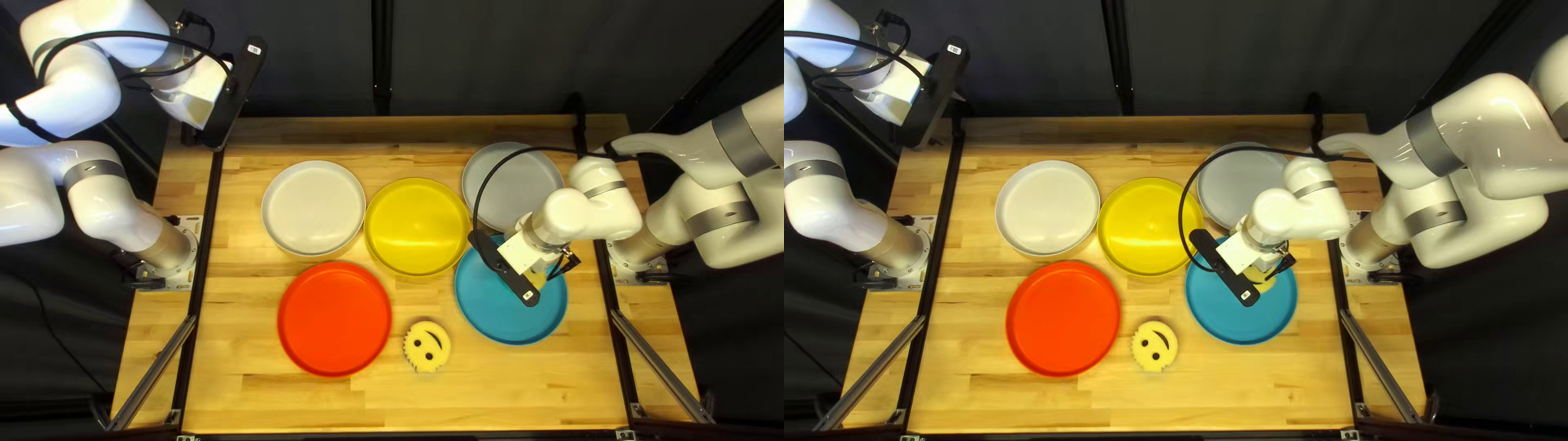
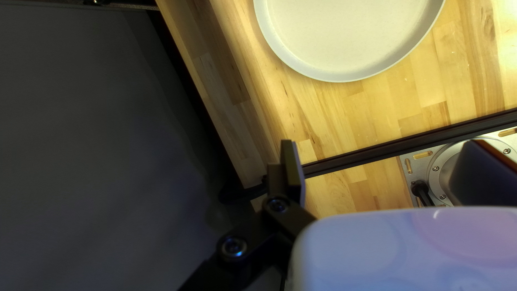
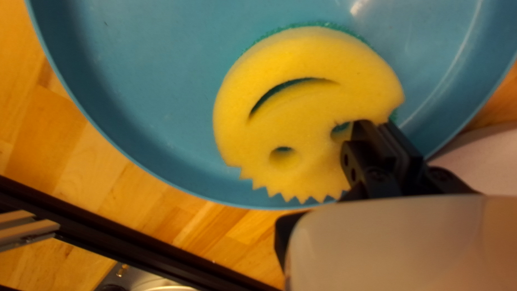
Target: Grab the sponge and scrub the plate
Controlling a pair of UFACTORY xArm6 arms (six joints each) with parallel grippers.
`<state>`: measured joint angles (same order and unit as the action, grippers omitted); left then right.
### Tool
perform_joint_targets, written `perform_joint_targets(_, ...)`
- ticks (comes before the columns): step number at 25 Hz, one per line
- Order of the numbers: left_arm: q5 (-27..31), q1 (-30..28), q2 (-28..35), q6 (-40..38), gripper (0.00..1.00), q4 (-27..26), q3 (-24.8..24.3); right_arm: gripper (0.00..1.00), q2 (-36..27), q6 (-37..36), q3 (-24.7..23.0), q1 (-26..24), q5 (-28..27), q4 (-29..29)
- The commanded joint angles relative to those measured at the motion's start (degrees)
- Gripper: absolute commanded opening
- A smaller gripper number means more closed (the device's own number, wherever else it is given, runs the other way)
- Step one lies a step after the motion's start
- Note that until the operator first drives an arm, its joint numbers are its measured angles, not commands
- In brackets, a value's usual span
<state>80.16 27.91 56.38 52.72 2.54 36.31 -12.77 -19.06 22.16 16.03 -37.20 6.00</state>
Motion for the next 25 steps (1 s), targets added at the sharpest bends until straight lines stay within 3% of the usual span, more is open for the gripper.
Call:
perform_joint_targets(1, 0.0, 0.0, 0.0, 0.0, 1.0, 0.0, 0.0, 0.0, 4.4, 3.2, 5.1, 3.5, -0.9, 1.1)
perform_joint_targets(8, 0.0, 0.0, 0.0, 0.0, 1.0, 0.0, 0.0, 0.0, 9.1, 0.8, 9.4, 1.8, -0.1, 2.1)
perform_joint_targets(18, 0.0, 0.0, 0.0, 0.0, 1.0, 0.0, 0.0, 0.0, 6.7, -11.1, 4.7, -9.2, 2.8, -1.2)
perform_joint_targets(22, 0.0, 0.0, 0.0, 0.0, 1.0, 0.0, 0.0, 0.0, 4.4, -12.7, 3.0, -10.7, 2.0, -2.5)
perform_joint_targets(25, 0.0, 0.0, 0.0, 0.0, 1.0, 0.0, 0.0, 0.0, 4.7, -10.8, 3.8, -8.9, 1.5, -2.5)
